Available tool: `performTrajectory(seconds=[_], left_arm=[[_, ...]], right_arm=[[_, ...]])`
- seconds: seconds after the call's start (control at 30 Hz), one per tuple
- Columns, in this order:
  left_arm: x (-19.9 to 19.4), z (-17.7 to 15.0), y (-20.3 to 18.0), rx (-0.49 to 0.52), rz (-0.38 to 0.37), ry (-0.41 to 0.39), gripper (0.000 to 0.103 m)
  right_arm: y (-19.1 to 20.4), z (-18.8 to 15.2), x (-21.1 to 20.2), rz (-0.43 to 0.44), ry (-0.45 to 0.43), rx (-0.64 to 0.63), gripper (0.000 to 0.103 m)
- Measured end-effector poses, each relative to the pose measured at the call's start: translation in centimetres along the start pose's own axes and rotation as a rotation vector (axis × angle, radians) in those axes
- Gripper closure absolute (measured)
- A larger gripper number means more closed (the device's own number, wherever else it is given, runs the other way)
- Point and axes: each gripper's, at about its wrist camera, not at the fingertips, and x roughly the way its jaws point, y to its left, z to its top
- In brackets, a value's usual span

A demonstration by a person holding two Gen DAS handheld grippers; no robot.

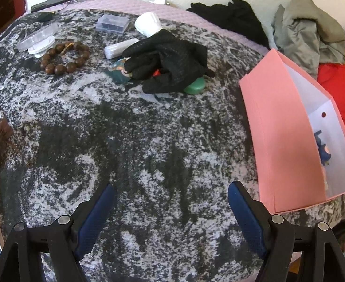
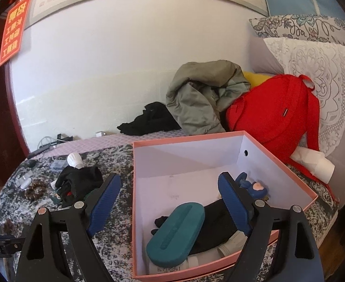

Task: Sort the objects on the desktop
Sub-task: 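Move both open grippers back over the remaining black glove pile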

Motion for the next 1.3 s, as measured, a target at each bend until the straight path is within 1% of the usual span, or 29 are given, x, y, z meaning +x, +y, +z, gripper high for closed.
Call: performTrajectory(seconds=[0.13, 0.23, 0.3, 0.43, 0.5, 0.6, 0.63, 0.67, 0.73, 0.83, 0.9, 1.0, 1.07, 1.17, 1.3], left_arm=[[0.2, -0.1, 0.6, 0.007, -0.008, -0.008, 0.020], [1.0, 0.1, 1.4, 0.003, 0.012, 0.007, 0.020], [1.2, 0.4, 2.1, -0.018, 0.006, 0.003, 0.020], [1.1, 1.5, 4.0, -0.074, 0.000, -0.020, 0.020], [1.1, 2.2, 5.5, -0.111, 0.011, -0.030, 0.020], [1.2, 3.4, 7.8, -0.168, 0.029, -0.043, 0.020], [1.3, 3.9, 8.7, -0.186, 0.037, -0.046, 0.020], [1.4, 4.4, 9.6, -0.203, 0.045, -0.048, 0.020], [1.8, 5.3, 11.3, -0.232, 0.053, -0.051, 0.020], [2.8, 6.7, 13.7, -0.273, 0.059, -0.053, 0.020], [3.8, 7.6, 14.4, -0.277, 0.062, -0.051, 0.020], [5.0, 9.1, 15.3, -0.262, 0.076, -0.044, 0.020], [5.5, 10.1, 16.2, -0.273, 0.096, -0.052, 0.020], [5.6, 11.6, 19.2, -0.353, 0.114, -0.086, 0.020], [7.5, 12.7, 20.5, -0.389, 0.108, -0.071, 0.020]], right_arm=[[0.8, -0.1, -0.1, 0.011, -0.011, -0.021, 0.015], [1.6, -0.3, -0.1, 0.028, -0.016, -0.027, 0.014], [2.4, -0.9, 0.1, 0.035, -0.021, -0.046, 0.011], [4.4, -1.6, 0.9, 0.060, -0.016, -0.081, 0.010], [5.5, -1.8, 1.5, 0.091, -0.002, -0.080, 0.010], [7.4, -2.3, 2.6, 0.129, 0.008, -0.084, 0.006], [8.2, -2.4, 3.2, 0.142, 0.028, -0.091, 0.006], [8.9, -2.5, 3.7, 0.174, 0.041, -0.087, 0.006], [10.6, -2.9, 5.0, 0.220, 0.056, -0.097, 0.005], [13.9, -3.6, 7.6, 0.255, 0.103, -0.179, 0.005], [15.3, -4.1, 9.1, 0.276, 0.117, -0.203, 0.005], [17.5, -5.1, 12.4, 0.303, 0.191, -0.225, 0.005], [18.8, -5.8, 14.4, 0.306, 0.225, -0.239, 0.005], [20.6, -6.7, 16.9, 0.305, 0.261, -0.268, 0.005], [23.1, -7.0, 19.2, 0.302, 0.261, -0.320, 0.005]])
